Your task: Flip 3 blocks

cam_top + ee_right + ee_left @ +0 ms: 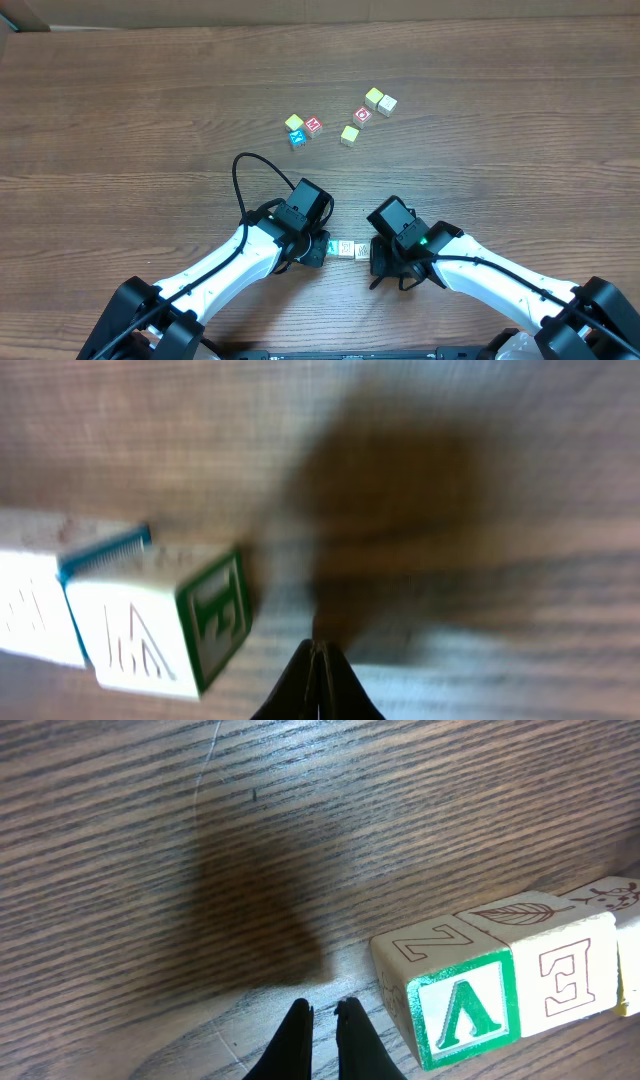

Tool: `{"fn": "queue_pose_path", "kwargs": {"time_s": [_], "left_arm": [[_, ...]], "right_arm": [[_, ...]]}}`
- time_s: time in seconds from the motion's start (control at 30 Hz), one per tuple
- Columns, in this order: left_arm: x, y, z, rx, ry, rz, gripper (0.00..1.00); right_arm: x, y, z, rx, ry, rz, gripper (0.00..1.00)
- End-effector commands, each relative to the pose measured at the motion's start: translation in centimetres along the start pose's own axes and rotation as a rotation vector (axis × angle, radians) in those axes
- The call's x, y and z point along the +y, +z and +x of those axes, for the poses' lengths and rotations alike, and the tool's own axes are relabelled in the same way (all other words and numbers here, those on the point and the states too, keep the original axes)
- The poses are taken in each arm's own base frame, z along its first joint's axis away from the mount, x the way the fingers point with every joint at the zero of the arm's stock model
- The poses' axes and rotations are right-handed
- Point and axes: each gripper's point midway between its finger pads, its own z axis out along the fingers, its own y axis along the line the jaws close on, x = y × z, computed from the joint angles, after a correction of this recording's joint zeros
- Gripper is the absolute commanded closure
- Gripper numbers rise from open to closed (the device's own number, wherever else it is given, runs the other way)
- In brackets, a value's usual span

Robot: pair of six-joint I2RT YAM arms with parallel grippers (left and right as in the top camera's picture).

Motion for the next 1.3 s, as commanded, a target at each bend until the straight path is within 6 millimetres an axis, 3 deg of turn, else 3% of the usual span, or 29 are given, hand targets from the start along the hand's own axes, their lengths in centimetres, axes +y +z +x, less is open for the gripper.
{"fn": "queue_pose_path", "kwargs": {"time_s": [0.0,0.13,0.33,1.27], "left_arm": [[0.2,0.2,0.2,0.011,-0.029,0.002,0.96],[0.2,0.2,0.2,0.011,-0.029,0.002,0.96],[0.3,0.2,0.3,0.017,-0.029,0.0,0.96],[0.3,0.2,0.5,0.025,-0.03,-0.003,0.96]], "right_arm": [[2.9,-0.9,1.6,0.075,-0.027,-0.119,0.96],[4.2,-1.0,2.6,0.106,-0.002,-0.159,0.96],[5.7,-1.1,1.1,0.048,0.026,-0.216,0.96],[5.2,-0.7,-0.5,-0.029,0.052,-0.179,0.96]]}}
